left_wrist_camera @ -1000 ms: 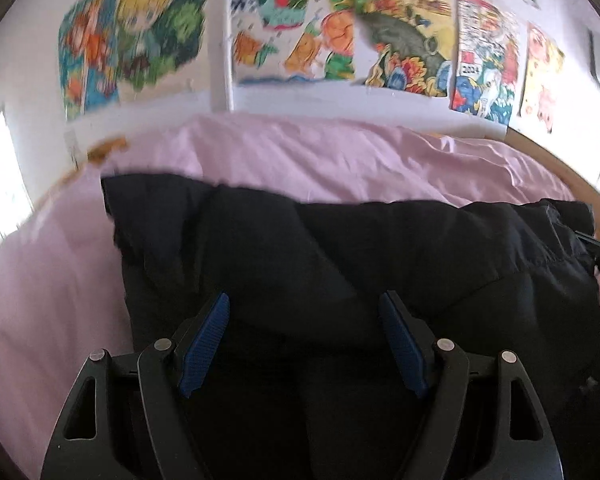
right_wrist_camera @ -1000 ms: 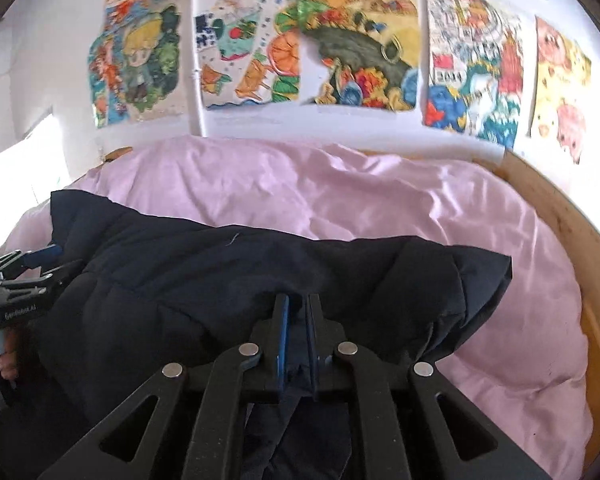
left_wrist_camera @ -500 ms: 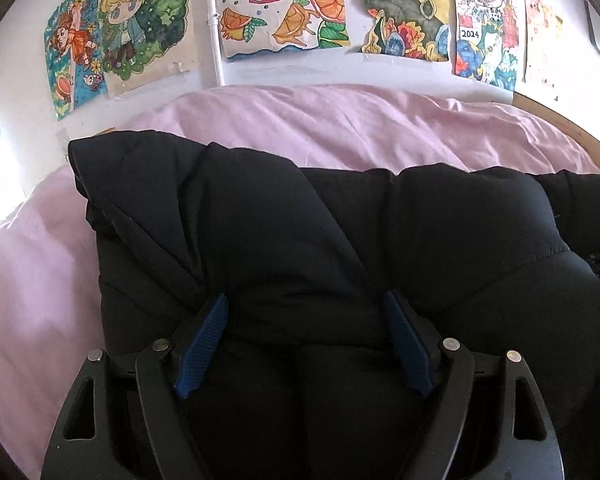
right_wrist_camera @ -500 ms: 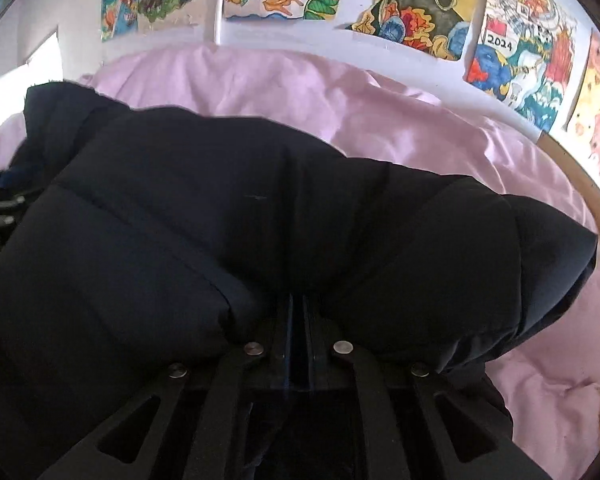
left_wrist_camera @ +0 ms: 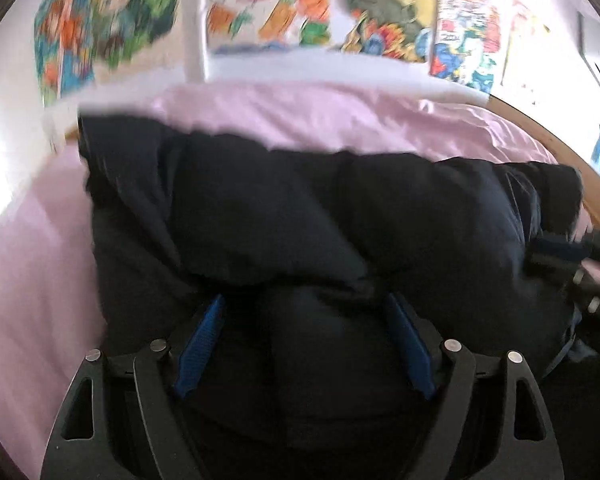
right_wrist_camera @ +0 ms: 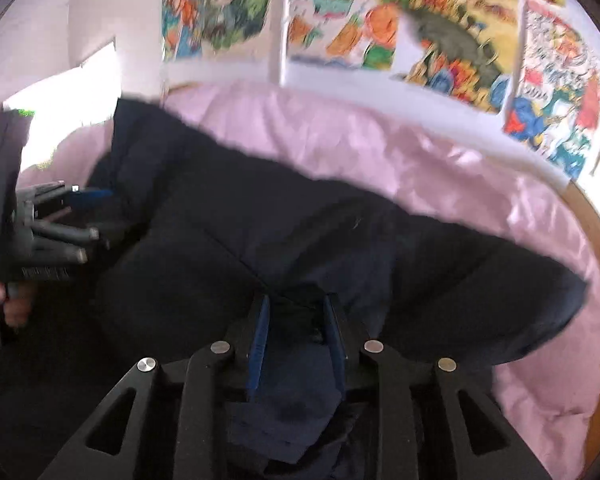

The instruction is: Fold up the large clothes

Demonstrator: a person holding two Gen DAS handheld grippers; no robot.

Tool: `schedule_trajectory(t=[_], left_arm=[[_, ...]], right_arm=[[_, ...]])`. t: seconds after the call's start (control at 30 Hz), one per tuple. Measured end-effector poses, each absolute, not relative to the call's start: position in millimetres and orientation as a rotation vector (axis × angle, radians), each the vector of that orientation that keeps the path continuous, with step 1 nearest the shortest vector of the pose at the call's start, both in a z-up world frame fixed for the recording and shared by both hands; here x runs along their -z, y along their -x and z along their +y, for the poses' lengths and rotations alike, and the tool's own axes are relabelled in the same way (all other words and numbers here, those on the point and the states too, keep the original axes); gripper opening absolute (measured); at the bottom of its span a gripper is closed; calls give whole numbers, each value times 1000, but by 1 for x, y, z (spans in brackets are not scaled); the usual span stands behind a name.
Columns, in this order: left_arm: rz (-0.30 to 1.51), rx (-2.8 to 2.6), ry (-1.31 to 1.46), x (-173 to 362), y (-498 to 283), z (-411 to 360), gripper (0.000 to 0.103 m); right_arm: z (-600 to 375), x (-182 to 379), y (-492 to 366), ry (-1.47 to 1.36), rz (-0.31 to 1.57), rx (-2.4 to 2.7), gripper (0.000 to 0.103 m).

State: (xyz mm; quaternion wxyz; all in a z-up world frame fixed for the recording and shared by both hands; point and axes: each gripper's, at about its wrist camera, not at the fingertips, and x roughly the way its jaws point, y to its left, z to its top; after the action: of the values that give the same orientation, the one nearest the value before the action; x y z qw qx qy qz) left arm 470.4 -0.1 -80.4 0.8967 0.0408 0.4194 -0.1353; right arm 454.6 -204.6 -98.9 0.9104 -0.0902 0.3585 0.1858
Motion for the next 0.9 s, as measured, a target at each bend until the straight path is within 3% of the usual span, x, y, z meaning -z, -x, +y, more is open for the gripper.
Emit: schedule_trajectory(t=[0.2, 0.37, 0.4, 0.43, 0.5, 0.53, 0.9], left_arm=[[876, 274, -96, 104, -474, -2, 83], [911, 309, -35, 86, -478, 7, 82], [923, 316, -19, 77, -479, 9, 82], [928, 322, -14, 70, -478, 10, 82], [923, 335, -29, 55, -475, 9, 82], [915, 344, -46, 49, -473, 8, 82], [873, 347, -154, 21, -445, -10, 82]], right_arm=[[-201, 134, -471, 175, 779, -384, 27], [-215, 118, -471, 103, 778, -432, 28], [-220, 109, -468, 77, 781, -451, 35], [-223, 101, -465, 60, 782, -469, 50], [-229, 84, -456, 38, 773, -487, 69], [-230, 79, -452, 39, 772, -490, 74], [-244, 42, -412, -11, 766, -444, 85]])
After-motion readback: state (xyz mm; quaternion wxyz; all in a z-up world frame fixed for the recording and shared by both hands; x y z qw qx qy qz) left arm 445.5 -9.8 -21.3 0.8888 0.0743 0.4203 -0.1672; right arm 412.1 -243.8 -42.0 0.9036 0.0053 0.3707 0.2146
